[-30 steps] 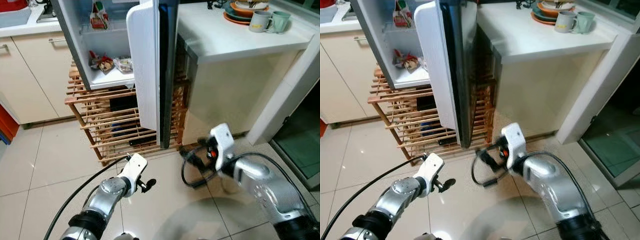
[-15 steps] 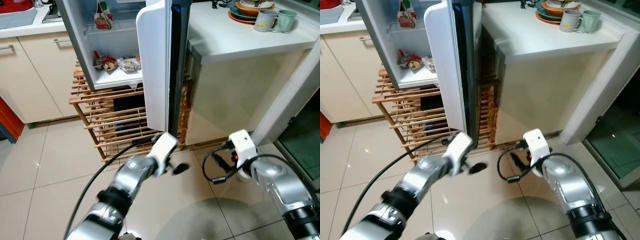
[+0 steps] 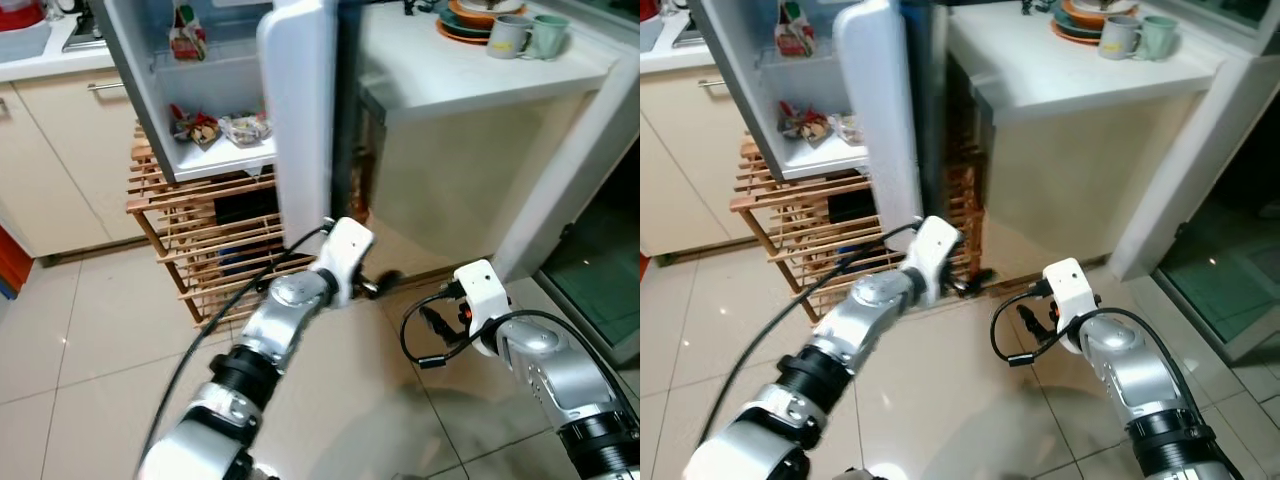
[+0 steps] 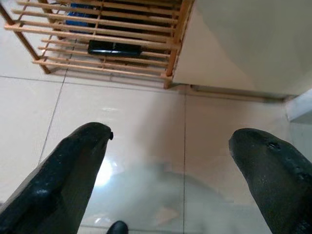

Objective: Restocking fridge

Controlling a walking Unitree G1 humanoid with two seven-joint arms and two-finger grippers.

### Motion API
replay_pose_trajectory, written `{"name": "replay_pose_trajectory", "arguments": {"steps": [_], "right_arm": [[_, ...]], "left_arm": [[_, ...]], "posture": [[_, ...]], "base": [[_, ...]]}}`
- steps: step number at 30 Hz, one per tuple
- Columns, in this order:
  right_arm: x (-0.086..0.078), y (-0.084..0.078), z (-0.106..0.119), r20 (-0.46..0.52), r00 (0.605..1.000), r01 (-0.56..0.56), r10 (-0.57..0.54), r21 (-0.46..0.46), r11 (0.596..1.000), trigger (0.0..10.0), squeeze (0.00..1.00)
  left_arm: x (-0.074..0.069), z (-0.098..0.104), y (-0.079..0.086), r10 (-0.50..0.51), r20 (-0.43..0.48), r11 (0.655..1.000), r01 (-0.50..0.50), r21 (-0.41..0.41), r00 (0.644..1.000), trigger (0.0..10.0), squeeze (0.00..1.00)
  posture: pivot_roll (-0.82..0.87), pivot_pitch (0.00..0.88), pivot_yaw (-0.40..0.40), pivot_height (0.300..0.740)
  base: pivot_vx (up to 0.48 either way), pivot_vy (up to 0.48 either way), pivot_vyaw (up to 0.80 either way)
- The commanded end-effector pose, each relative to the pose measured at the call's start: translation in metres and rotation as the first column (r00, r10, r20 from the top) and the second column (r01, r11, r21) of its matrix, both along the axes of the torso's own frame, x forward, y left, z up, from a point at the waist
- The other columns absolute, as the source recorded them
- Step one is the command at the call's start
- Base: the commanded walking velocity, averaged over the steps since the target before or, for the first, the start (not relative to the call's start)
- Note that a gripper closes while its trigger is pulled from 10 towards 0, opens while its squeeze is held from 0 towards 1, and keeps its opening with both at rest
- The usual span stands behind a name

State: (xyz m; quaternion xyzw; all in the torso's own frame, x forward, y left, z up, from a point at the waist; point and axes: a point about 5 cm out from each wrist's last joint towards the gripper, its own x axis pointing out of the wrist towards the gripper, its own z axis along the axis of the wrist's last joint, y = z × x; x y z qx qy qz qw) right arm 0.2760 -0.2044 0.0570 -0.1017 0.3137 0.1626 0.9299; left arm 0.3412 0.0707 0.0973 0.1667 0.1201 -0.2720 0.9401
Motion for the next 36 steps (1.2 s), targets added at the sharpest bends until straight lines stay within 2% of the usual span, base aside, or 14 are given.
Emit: {"name": "replay_pose_trajectory", "arguments": {"steps": [1, 2, 5, 6, 8, 10, 12, 13, 17, 23, 25, 31, 33, 36], "right_arm": [[-0.002, 0.003, 0.0, -0.003, 1.0, -0.021, 0.021, 0.023, 1.0, 10.0, 0.0], [-0.002, 0.003, 0.0, -0.003, 1.0, -0.021, 0.021, 0.023, 1.0, 10.0, 0.0], [-0.004, 0.009, 0.001, 0.001, 0.999, -0.049, 0.049, 0.054, 0.997, 10.0, 0.0], [-0.005, 0.012, 0.001, 0.002, 0.999, -0.054, 0.054, 0.066, 0.996, 10.0, 0.0], [-0.006, 0.014, 0.0, 0.003, 0.998, -0.061, 0.061, 0.075, 0.995, 10.0, 0.0], [-0.004, 0.022, 0.001, 0.034, 0.996, -0.081, 0.078, 0.09, 0.993, 10.0, 0.0], [0.0, 0.029, 0.004, 0.071, 0.995, -0.084, 0.077, 0.103, 0.991, 10.0, 0.0], [0.004, 0.032, 0.007, 0.104, 0.993, -0.068, 0.057, 0.114, 0.991, 10.0, 0.0], [0.013, 0.036, 0.018, 0.217, 0.976, -0.007, -0.022, 0.134, 0.991, 10.0, 0.0], [0.024, 0.038, 0.04, 0.42, 0.877, 0.164, -0.232, 0.191, 0.968, 10.0, 0.0], [0.025, 0.038, 0.041, 0.427, 0.873, 0.169, -0.237, 0.191, 0.967, 10.0, 0.0], [0.027, 0.03, 0.051, 0.504, 0.782, 0.252, -0.366, 0.281, 0.926, 10.0, 0.0], [0.028, 0.015, 0.056, 0.524, 0.704, 0.345, -0.48, 0.339, 0.875, 10.0, 0.0], [0.028, 0.007, 0.058, 0.524, 0.663, 0.39, -0.535, 0.368, 0.844, 10.0, 0.0]], "left_arm": [[0.02, 0.04, 0.046, 0.219, 0.263, 0.965, -0.248, 0.081, 0.94, 10.0, 0.0], [0.02, 0.04, 0.046, 0.219, 0.263, 0.965, -0.248, 0.081, 0.94, 10.0, 0.0], [0.017, 0.039, 0.107, 0.452, 0.368, 0.83, -0.534, 0.162, 0.813, 10.0, 0.0], [0.013, 0.037, 0.114, 0.487, 0.353, 0.82, -0.557, 0.128, 0.799, 10.0, 0.0], [0.01, 0.036, 0.114, 0.501, 0.341, 0.828, -0.555, 0.078, 0.796, 10.0, 0.0], [0.003, 0.046, 0.082, 0.403, 0.345, 0.912, -0.405, -0.07, 0.848, 10.0, 0.0], [-0.004, 0.055, 0.053, 0.297, 0.369, 0.954, -0.26, -0.146, 0.881, 10.0, 0.0], [-0.008, 0.058, 0.037, 0.248, 0.392, 0.967, -0.201, -0.158, 0.886, 10.0, 0.0], [-0.012, 0.062, 0.027, 0.248, 0.396, 0.96, -0.168, -0.224, 0.884, 10.0, 0.0], [-0.01, 0.074, 0.041, 0.321, 0.44, 0.935, -0.205, -0.29, 0.839, 10.0, 0.0], [-0.01, 0.075, 0.042, 0.327, 0.44, 0.933, -0.21, -0.293, 0.837, 10.0, 0.0], [-0.004, 0.076, 0.063, 0.456, 0.413, 0.884, -0.345, -0.316, 0.789, 10.0, 0.0], [-0.004, 0.065, 0.072, 0.495, 0.36, 0.864, -0.403, -0.301, 0.791, 10.0, 0.0], [-0.005, 0.057, 0.077, 0.507, 0.327, 0.857, -0.426, -0.288, 0.798, 10.0, 0.0]], "posture": [[-0.13, 0.0, 0.056, 0.74], [-0.13, 0.0, 0.056, 0.74], [-0.12, 0.0, 0.051, 0.74], [-0.11, 0.0, 0.045, 0.74], [-0.1, 0.0, 0.039, 0.74], [-0.1, 0.0, 0.035, 0.74], [-0.1, 0.0, 0.034, 0.74], [-0.1, 0.0, 0.032, 0.74], [-0.11, 0.0, 0.038, 0.74], [-0.11, 0.0, 0.032, 0.74], [-0.11, 0.0, 0.032, 0.74], [-0.09, 0.0, 0.025, 0.74], [-0.1, 0.0, 0.028, 0.74], [-0.1, 0.0, 0.033, 0.74]], "base": [[0.0, 0.0, 0.0], [0.0, 0.0, 0.0], [0.0, 0.0, 0.0], [0.0, 0.0, 0.0], [0.0, 0.0, 0.0], [0.0, 0.0, 0.0], [0.0, 0.0, 0.0], [0.0, 0.0, 0.0], [0.0, 0.0, 0.0], [0.0, 0.0, 0.0], [0.0, 0.0, 0.0], [0.393, 0.0, 0.0], [0.459, 0.0, 0.0], [0.458, 0.0, 0.0]]}}
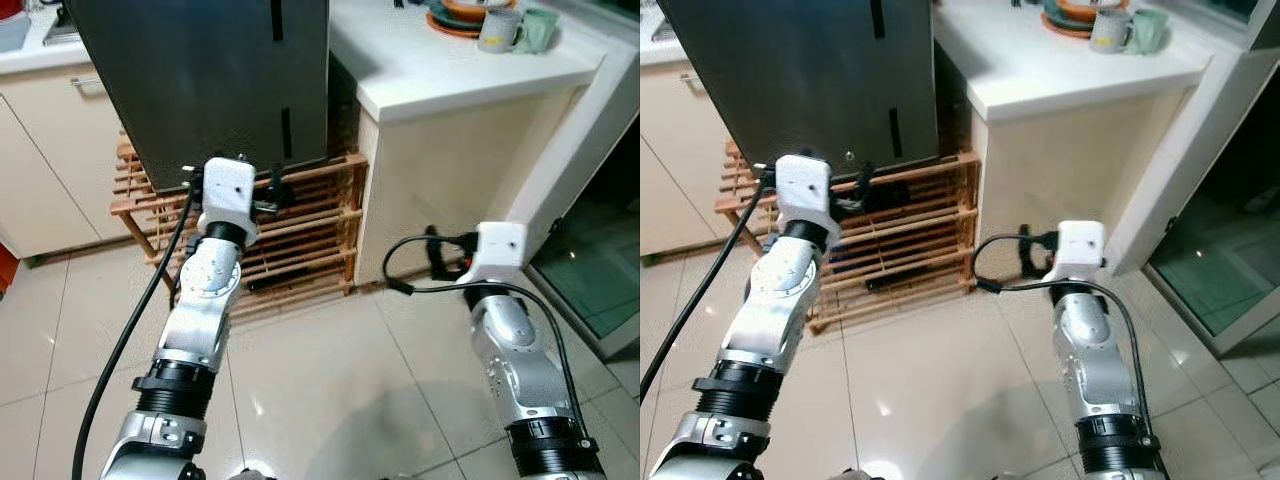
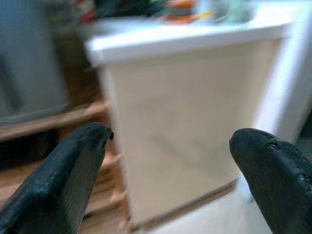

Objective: Restocking fridge

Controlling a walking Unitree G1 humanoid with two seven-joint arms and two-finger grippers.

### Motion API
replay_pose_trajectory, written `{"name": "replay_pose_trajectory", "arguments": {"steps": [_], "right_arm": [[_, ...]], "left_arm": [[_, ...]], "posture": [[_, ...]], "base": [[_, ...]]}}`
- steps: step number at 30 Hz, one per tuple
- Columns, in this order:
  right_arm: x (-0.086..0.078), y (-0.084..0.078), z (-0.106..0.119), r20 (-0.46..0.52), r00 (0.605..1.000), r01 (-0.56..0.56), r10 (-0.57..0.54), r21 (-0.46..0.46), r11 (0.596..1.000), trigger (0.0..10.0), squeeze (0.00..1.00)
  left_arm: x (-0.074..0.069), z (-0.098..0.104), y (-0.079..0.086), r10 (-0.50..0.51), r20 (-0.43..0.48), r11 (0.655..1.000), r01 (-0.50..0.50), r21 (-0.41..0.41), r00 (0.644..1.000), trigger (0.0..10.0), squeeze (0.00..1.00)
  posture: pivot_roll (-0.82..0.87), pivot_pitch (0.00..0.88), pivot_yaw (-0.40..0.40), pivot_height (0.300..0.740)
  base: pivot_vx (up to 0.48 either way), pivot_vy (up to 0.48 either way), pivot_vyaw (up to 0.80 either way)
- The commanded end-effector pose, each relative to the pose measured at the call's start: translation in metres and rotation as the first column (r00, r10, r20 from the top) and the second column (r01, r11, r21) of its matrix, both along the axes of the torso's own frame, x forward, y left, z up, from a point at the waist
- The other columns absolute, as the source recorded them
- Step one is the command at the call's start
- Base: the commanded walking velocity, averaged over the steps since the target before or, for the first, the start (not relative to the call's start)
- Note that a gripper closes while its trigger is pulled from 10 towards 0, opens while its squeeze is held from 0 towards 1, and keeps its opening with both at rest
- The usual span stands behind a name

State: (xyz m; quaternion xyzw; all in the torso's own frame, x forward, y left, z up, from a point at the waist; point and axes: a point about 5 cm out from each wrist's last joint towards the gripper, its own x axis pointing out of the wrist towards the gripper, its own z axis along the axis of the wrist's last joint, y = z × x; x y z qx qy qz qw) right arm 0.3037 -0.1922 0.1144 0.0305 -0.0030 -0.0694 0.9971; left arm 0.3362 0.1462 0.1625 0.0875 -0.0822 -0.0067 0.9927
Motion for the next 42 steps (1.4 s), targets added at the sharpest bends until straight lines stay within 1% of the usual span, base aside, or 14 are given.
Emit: {"name": "replay_pose_trajectory", "arguments": {"steps": [1, 2, 8, 9, 14, 19, 20, 23, 25, 26, 28, 33, 36, 42], "right_arm": [[0.001, -0.008, 0.002, 0.017, 0.998, 0.054, -0.054, 0.025, 0.998, 10.0, 0.0], [0.002, -0.01, 0.003, 0.026, 0.998, 0.062, -0.063, 0.021, 0.998, 10.0, 0.0], [0.008, -0.006, 0.009, 0.052, 0.998, 0.041, -0.04, -0.007, 0.999, 10.0, 0.0], [0.01, -0.002, 0.011, 0.061, 0.998, 0.026, -0.025, -0.012, 1.0, 10.0, 0.0], [0.013, 0.007, 0.012, 0.065, 0.998, -0.017, 0.018, -0.025, 1.0, 10.0, 0.0], [0.014, 0.013, 0.008, 0.047, 0.997, -0.062, 0.063, -0.019, 0.998, 10.0, 0.0], [0.015, 0.017, 0.007, 0.032, 0.995, -0.09, 0.091, -0.029, 0.996, 10.0, 0.0], [0.016, 0.018, 0.003, 0.007, 0.995, -0.101, 0.101, -0.019, 0.995, 10.0, 0.0], [0.016, 0.018, 0.002, 0.001, 0.994, -0.106, 0.106, -0.018, 0.994, 10.0, 0.0], [0.016, 0.021, 0.0, -0.008, 0.992, -0.127, 0.127, -0.012, 0.992, 10.0, 0.0], [0.016, 0.024, -0.002, -0.016, 0.989, -0.146, 0.146, -0.006, 0.989, 10.0, 0.0], [0.021, 0.037, -0.006, -0.027, 0.98, -0.199, 0.199, 0.015, 0.98, 10.0, 0.0], [0.023, 0.042, -0.006, -0.025, 0.977, -0.21, 0.211, 0.015, 0.978, 10.0, 0.0], [0.02, 0.04, -0.01, -0.028, 0.977, -0.209, 0.21, 0.029, 0.978, 10.0, 0.0]], "left_arm": [[0.0, -0.011, 0.003, 0.016, -0.056, 1.0, -0.016, -0.001, 0.998, 10.0, 0.0], [0.0, -0.015, 0.007, 0.028, -0.079, 1.0, -0.029, -0.006, 0.996, 10.0, 0.0], [0.005, -0.015, 0.007, 0.038, -0.093, 0.999, -0.041, -0.035, 0.995, 10.0, 0.0], [0.006, -0.015, 0.007, 0.043, -0.104, 0.997, -0.05, -0.064, 0.994, 10.0, 0.0], [0.005, -0.019, 0.009, 0.057, -0.121, 0.994, -0.067, -0.086, 0.991, 10.0, 0.0], [0.004, -0.025, 0.008, 0.049, -0.148, 0.992, -0.066, -0.11, 0.988, 10.0, 0.0], [0.004, -0.025, 0.005, 0.037, -0.148, 0.995, -0.051, -0.09, 0.988, 10.0, 0.0], [0.003, -0.024, 0.003, 0.032, -0.14, 0.998, -0.04, -0.056, 0.99, 10.0, 0.0], [0.003, -0.024, 0.003, 0.033, -0.139, 0.998, -0.039, -0.045, 0.99, 10.0, 0.0], [0.004, -0.023, 0.005, 0.038, -0.138, 0.999, -0.041, -0.019, 0.99, 10.0, 0.0], [0.005, -0.021, 0.006, 0.04, -0.13, 0.999, -0.042, -0.011, 0.991, 10.0, 0.0], [0.003, -0.008, 0.005, -0.012, -0.073, 1.0, 0.013, 0.022, 0.997, 10.0, 0.0], [0.0, -0.008, 0.009, -0.016, -0.078, 1.0, 0.017, 0.009, 0.997, 10.0, 0.0], [0.0, -0.012, 0.012, -0.011, -0.105, 1.0, 0.011, 0.005, 0.994, 10.0, 0.0]], "posture": [[-0.1, 0.0, 0.034, 0.74], [-0.11, 0.0, 0.037, 0.74], [-0.11, 0.0, 0.04, 0.74], [-0.11, 0.0, 0.041, 0.74], [-0.12, 0.0, 0.042, 0.74], [-0.12, 0.0, 0.047, 0.74], [-0.12, 0.0, 0.038, 0.74], [-0.11, 0.0, 0.029, 0.74], [-0.1, 0.0, 0.019, 0.74], [-0.07, 0.0, -0.002, 0.74], [-0.06, 0.0, -0.005, 0.74], [-0.01, 0.0, -0.006, 0.74], [-0.01, 0.0, 0.004, 0.74], [-0.03, 0.0, 0.016, 0.74]], "base": [[0.458, 0.0, 0.0], [0.458, 0.0, 0.0], [0.458, 0.0, 0.0], [0.446, 0.0, 0.0], [0.439, 0.0, 0.0], [0.328, 0.35, 0.0], [0.281, 0.39, 0.72], [0.0, 0.0, 0.71], [0.0, 0.0, 0.69], [0.0, 0.0, 0.68], [0.0, 0.0, 0.68], [0.0, 0.0, 0.37], [0.0, 0.0, 0.0], [0.0, 0.354, 0.0]]}}
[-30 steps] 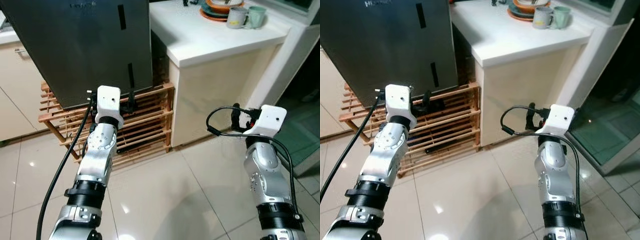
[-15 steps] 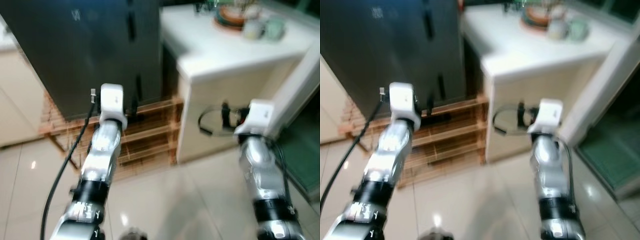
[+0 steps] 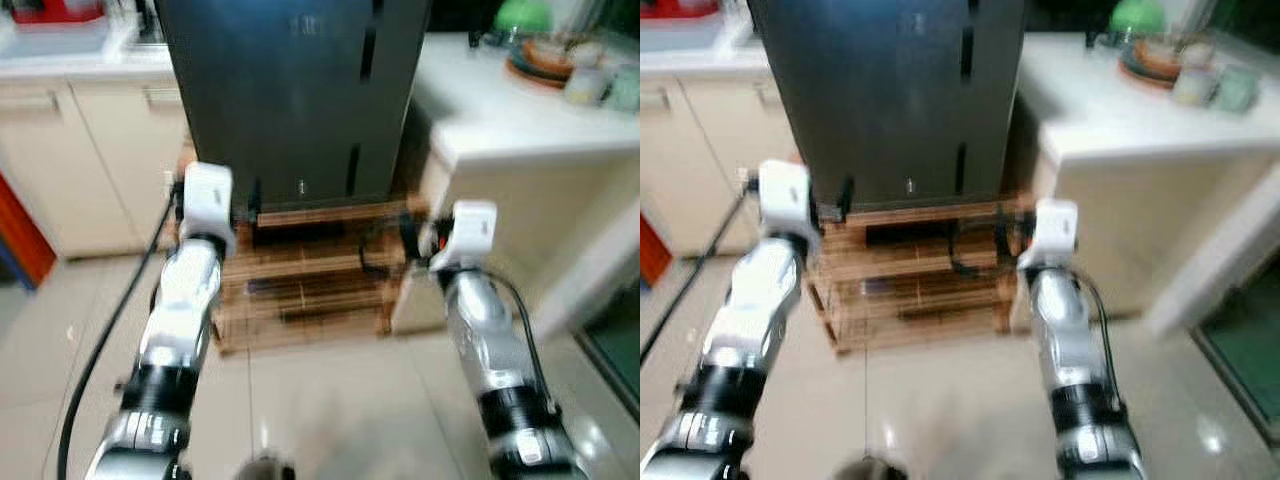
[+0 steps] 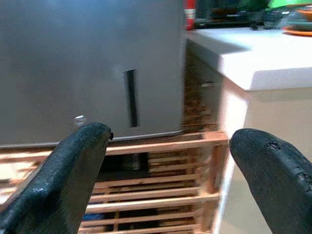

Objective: Restocking fridge

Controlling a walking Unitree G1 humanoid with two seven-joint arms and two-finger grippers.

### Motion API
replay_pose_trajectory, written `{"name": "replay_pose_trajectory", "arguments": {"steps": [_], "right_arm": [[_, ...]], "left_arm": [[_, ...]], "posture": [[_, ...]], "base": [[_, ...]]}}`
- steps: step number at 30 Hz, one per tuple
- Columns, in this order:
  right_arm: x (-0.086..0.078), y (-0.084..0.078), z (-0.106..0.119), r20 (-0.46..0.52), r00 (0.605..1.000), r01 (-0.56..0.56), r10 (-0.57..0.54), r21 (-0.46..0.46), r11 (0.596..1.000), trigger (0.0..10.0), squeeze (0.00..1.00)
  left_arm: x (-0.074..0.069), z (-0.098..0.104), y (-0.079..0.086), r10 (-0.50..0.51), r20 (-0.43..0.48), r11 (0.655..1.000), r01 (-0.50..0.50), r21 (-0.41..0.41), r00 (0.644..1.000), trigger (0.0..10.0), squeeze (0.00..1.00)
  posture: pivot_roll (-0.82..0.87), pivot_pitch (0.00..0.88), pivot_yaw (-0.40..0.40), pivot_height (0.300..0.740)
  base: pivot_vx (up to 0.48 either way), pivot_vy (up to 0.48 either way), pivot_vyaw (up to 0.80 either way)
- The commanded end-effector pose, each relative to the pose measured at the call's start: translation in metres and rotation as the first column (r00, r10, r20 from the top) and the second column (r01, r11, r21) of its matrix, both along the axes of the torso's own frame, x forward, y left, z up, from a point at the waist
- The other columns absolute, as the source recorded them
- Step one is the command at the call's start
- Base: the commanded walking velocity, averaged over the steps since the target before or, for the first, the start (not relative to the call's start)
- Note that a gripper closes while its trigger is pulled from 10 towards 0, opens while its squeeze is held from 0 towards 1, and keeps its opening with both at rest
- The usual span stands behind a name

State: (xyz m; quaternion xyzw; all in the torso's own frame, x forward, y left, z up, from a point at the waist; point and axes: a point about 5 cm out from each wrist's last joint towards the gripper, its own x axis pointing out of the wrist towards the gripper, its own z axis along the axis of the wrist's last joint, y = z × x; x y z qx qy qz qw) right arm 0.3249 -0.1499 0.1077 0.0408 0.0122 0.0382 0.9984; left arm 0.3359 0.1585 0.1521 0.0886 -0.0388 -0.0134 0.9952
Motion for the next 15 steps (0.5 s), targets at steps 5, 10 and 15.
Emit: {"name": "replay_pose_trajectory", "arguments": {"steps": [5, 10, 15], "right_arm": [[-0.0061, -0.0033, -0.0076, -0.023, 1.0, -0.01, 0.01, -0.004, 1.0, 10.0, 0.0], [-0.0081, -0.0034, -0.0098, -0.028, 0.999, -0.022, 0.021, -0.012, 1.0, 10.0, 0.0], [-0.0101, 0.0004, -0.012, -0.035, 0.998, -0.049, 0.049, -0.012, 0.999, 10.0, 0.0]], "left_arm": [[0.0021, -0.0064, 0.0002, 0.016, -0.044, 1.0, -0.016, -0.003, 0.999, 10.0, 0.0], [0.0029, -0.0059, -0.0018, 0.005, -0.046, 1.0, -0.006, -0.014, 0.999, 10.0, 0.0], [0.0039, -0.0056, -0.0038, 0.018, -0.03, 1.0, -0.018, 0.001, 0.999, 10.0, 0.0]], "posture": [[-0.04, 0.0, 0.017, 0.74], [-0.05, 0.0, 0.016, 0.74], [-0.06, 0.0, 0.014, 0.74]], "base": [[0.0, 0.479, 0.0], [0.0, 0.465, 0.0], [0.0, 0.284, 0.0]]}}
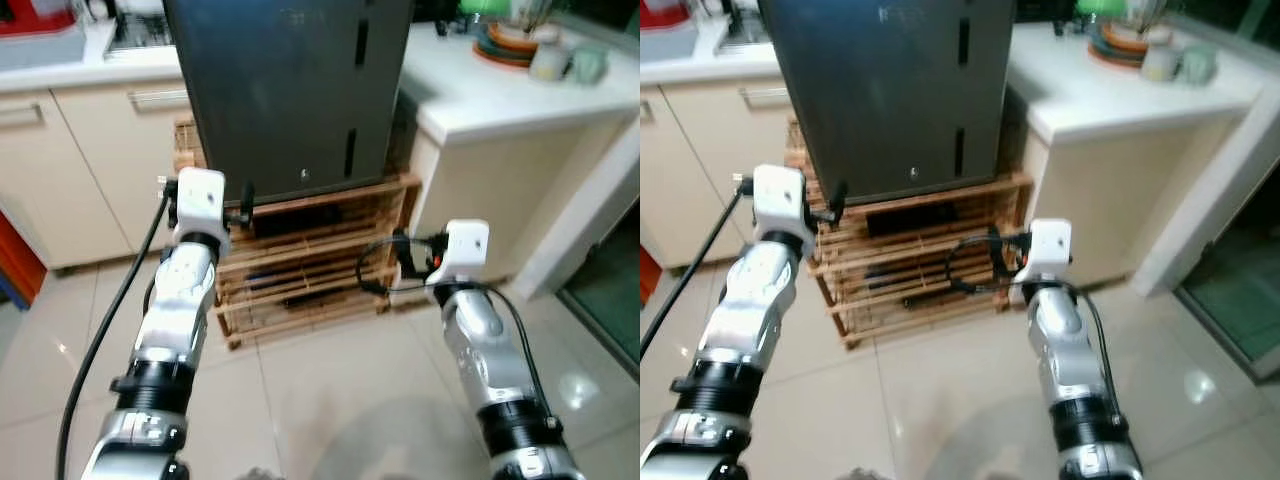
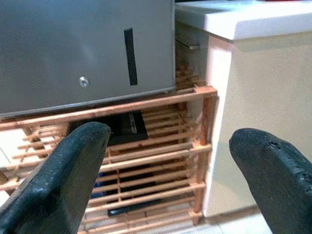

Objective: Restocking fridge

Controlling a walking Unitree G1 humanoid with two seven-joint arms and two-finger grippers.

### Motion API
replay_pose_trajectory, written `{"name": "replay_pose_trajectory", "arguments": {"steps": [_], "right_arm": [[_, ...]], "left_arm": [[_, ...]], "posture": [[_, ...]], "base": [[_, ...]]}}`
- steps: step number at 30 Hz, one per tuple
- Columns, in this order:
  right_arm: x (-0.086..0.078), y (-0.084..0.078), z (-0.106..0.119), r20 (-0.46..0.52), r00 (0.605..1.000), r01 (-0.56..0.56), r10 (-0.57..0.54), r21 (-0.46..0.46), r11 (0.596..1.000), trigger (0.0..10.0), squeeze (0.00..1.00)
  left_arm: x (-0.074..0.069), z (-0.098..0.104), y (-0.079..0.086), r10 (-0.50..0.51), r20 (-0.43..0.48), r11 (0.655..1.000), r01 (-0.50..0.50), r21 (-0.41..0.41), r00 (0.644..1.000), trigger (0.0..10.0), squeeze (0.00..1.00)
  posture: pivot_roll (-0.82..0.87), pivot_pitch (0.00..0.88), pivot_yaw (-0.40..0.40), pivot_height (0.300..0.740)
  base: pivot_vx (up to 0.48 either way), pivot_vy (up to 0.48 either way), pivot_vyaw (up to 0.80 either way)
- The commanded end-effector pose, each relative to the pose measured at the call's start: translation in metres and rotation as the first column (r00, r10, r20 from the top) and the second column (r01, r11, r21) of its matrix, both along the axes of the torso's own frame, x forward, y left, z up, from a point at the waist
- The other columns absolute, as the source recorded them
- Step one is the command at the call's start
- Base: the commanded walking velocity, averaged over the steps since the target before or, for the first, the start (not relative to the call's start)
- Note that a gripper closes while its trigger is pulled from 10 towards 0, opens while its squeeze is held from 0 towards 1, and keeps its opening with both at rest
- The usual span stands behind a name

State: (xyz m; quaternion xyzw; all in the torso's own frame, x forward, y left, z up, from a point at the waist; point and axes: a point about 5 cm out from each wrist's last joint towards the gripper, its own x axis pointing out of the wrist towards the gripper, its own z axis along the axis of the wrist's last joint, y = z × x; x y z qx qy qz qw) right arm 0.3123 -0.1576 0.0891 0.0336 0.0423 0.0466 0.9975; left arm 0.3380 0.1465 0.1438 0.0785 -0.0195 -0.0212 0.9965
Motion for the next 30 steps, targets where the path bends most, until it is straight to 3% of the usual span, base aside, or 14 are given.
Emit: {"name": "replay_pose_trajectory", "arguments": {"steps": [1, 5, 21, 25, 28, 30], "right_arm": [[0.0, 0.011, 0.006, 0.023, 0.999, -0.046, 0.046, 0.003, 0.999, 10.0, 0.0], [-0.004, 0.017, 0.002, 0.013, 0.996, -0.088, 0.088, -0.011, 0.996, 10.0, 0.0], [-0.005, 0.019, 0.007, 0.029, 0.991, -0.129, 0.129, -0.02, 0.991, 10.0, 0.0], [-0.005, 0.015, 0.008, 0.037, 0.993, -0.114, 0.115, -0.028, 0.993, 10.0, 0.0], [-0.004, 0.005, 0.01, 0.045, 0.998, -0.048, 0.049, -0.016, 0.999, 10.0, 0.0], [-0.001, -0.01, 0.011, 0.037, 0.998, 0.047, -0.047, 0.016, 0.999, 10.0, 0.0]], "left_arm": [[0.002, 0.003, 0.006, 0.026, 0.013, 0.999, -0.026, 0.02, 1.0, 10.0, 0.0], [0.002, 0.002, -0.001, -0.001, 0.006, 1.0, 0.001, 0.001, 1.0, 10.0, 0.0], [0.005, 0.002, -0.012, 0.016, 0.004, 0.995, -0.016, -0.094, 1.0, 10.0, 0.0], [0.005, -0.001, -0.011, 0.027, -0.004, 0.994, -0.028, -0.104, 1.0, 10.0, 0.0], [0.006, -0.002, -0.009, 0.037, -0.009, 0.993, -0.038, -0.112, 0.999, 10.0, 0.0], [0.007, -0.002, -0.008, 0.041, -0.007, 0.993, -0.041, -0.106, 0.999, 10.0, 0.0]], "posture": [[-0.06, 0.0, 0.014, 0.74], [-0.06, 0.0, 0.012, 0.74], [-0.08, 0.0, 0.01, 0.74], [-0.09, 0.0, 0.007, 0.74], [-0.09, 0.0, 0.002, 0.74], [-0.09, 0.0, 0.002, 0.74]], "base": [[0.0, 0.0, 0.0], [0.093, 0.0, 0.0], [0.47, 0.0, 0.0], [0.451, 0.0, 0.0], [0.44, 0.0, 0.0], [0.437, 0.0, 0.0]]}}
